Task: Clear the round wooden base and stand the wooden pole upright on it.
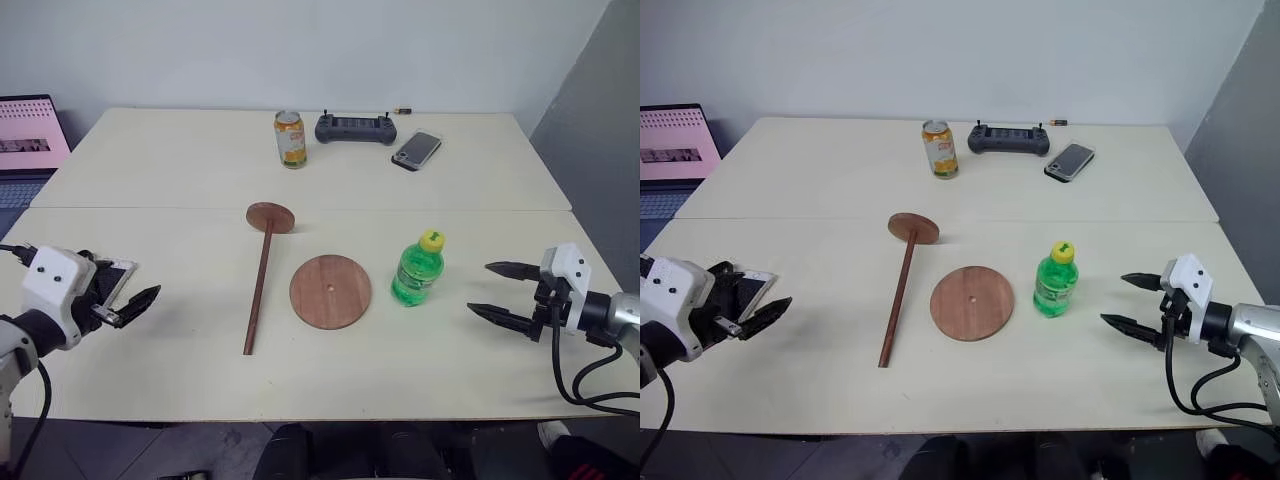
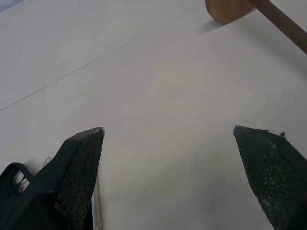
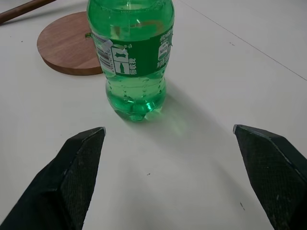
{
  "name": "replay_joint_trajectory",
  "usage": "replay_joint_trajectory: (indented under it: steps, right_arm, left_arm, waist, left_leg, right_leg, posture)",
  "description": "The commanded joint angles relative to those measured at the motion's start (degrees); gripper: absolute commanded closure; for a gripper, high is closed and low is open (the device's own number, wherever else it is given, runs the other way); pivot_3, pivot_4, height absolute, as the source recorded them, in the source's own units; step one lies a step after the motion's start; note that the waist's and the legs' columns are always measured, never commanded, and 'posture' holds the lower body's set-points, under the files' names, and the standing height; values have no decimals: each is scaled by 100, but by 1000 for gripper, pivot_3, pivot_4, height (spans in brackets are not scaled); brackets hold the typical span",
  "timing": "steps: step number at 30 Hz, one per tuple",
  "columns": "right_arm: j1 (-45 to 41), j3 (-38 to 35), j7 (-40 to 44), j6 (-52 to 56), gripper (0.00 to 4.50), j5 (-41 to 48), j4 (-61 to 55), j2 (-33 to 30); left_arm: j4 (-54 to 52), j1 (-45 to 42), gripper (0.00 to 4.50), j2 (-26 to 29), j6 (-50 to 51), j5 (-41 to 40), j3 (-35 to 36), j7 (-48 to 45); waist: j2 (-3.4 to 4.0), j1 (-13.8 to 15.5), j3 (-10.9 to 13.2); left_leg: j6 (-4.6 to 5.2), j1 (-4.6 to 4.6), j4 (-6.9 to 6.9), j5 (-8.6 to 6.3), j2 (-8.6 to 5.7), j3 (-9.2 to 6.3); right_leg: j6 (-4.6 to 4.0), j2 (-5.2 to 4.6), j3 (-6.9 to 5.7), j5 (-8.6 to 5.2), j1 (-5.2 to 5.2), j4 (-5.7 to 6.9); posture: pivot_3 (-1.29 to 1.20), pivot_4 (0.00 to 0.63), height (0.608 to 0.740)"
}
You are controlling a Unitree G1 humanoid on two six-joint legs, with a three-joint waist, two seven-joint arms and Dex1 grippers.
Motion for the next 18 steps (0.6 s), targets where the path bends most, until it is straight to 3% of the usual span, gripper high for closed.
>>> replay_joint_trajectory:
  steps: [1,13,18]
  right_arm:
    - [-63,-126,1,-6,14,42,-195,-58]
    - [-73,-113,-61,125,14,72,-306,-27]
    - [-94,-116,-80,146,14,95,-296,19]
  left_arm:
    - [-134,38,0,86,-138,-92,65,-168]
    - [-222,-5,0,130,-285,-71,112,-253]
    - [-295,8,0,188,-112,-467,182,-658]
  waist:
    - [0,0,0]
    - [0,0,0]
    - [0,0,0]
  left_leg:
    - [0,0,0,0,0,0]
    - [0,0,0,0,0,2]
    - [0,0,0,0,0,3]
  right_leg:
    - [0,0,0,0,0,0]
    - [0,0,3,0,-1,0]
    - [0,0,3,0,-1,1]
  posture:
    - [0,150,740]
    - [0,150,740]
    - [0,150,740]
